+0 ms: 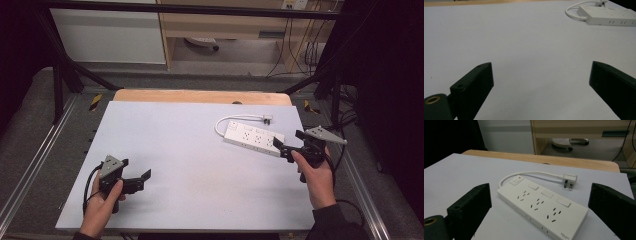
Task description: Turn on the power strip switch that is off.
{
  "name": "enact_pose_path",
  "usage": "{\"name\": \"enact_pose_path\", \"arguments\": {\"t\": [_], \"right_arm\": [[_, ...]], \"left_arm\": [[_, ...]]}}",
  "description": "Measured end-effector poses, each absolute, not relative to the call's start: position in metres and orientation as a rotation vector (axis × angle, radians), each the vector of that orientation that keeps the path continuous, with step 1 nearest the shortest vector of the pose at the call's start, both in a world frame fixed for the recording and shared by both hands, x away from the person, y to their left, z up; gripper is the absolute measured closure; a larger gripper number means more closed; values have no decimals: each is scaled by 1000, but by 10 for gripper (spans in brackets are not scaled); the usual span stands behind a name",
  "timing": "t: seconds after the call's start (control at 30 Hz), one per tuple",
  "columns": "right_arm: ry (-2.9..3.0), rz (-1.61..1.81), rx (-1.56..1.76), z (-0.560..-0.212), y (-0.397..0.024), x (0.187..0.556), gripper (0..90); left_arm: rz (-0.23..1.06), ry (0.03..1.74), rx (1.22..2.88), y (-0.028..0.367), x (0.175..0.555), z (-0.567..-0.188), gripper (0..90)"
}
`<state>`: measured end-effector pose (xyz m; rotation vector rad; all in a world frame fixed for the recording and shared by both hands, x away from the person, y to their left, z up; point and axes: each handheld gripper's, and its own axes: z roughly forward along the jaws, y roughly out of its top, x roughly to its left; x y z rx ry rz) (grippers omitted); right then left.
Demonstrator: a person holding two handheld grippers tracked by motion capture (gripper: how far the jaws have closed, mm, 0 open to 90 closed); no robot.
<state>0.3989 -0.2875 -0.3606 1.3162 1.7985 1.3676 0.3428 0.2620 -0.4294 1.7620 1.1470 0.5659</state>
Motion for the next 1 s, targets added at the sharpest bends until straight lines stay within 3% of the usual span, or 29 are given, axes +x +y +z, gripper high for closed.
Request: {"name": "enact_pose_path", "arguments": {"t": [1.0], "right_arm": [[1755, 1267, 1399, -358, -289, 461, 84]], "left_arm": [[552, 1168, 1769, 261, 343, -430, 54]]}}
